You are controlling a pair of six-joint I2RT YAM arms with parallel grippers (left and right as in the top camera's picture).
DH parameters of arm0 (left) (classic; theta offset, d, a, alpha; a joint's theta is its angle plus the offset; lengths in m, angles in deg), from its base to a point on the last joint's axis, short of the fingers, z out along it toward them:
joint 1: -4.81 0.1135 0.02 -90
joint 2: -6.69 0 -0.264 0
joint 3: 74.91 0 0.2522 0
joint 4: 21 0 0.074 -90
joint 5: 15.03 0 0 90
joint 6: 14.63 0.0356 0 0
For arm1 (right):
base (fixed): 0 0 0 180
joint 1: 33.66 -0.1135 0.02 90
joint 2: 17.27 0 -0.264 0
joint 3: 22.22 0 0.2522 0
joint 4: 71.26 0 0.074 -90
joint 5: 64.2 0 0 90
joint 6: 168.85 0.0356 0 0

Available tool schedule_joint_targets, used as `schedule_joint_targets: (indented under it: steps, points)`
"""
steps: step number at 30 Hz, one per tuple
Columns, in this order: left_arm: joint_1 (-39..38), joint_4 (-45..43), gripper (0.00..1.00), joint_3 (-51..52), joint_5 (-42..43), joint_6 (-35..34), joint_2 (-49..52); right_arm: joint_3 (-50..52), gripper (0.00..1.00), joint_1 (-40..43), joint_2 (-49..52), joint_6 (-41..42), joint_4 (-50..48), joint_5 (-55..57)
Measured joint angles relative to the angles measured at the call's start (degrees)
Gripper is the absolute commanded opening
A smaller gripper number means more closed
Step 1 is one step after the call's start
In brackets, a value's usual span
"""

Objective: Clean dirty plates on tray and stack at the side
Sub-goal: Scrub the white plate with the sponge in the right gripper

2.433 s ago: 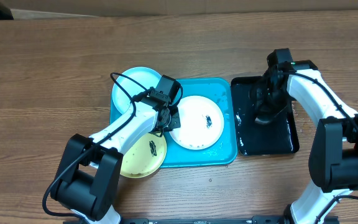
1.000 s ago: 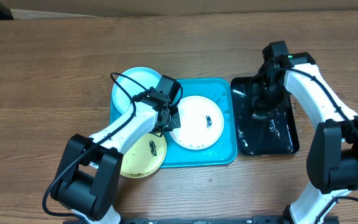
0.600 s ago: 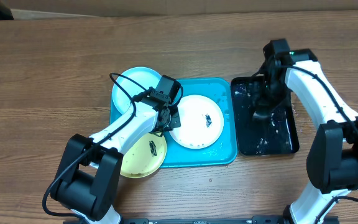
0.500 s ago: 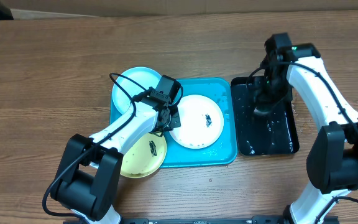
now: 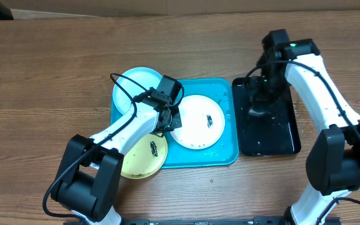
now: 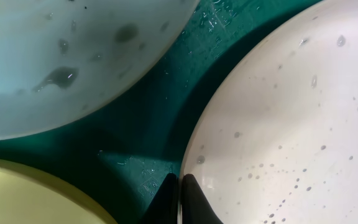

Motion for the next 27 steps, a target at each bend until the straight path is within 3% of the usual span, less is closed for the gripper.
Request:
schedule_joint_targets:
  steps: [6, 13, 27]
  points:
    - [0.0, 0.0, 0.04, 0.0, -0.2, 0.0, 0.0, -0.6, 0.04, -8.8, 0.0, 0.0, -3.9, -4.0]
    - [0.0, 0.2, 0.04, 0.0, -0.2, 0.0, 0.0, 0.2, 0.04, -19.6, 0.0, 4.4, -8.7, 1.2]
    - [0.0, 0.2, 0.04, 0.0, -0.4, 0.0, 0.0, 14.1, 0.04, -21.2, 0.0, 8.2, -23.7, 6.4]
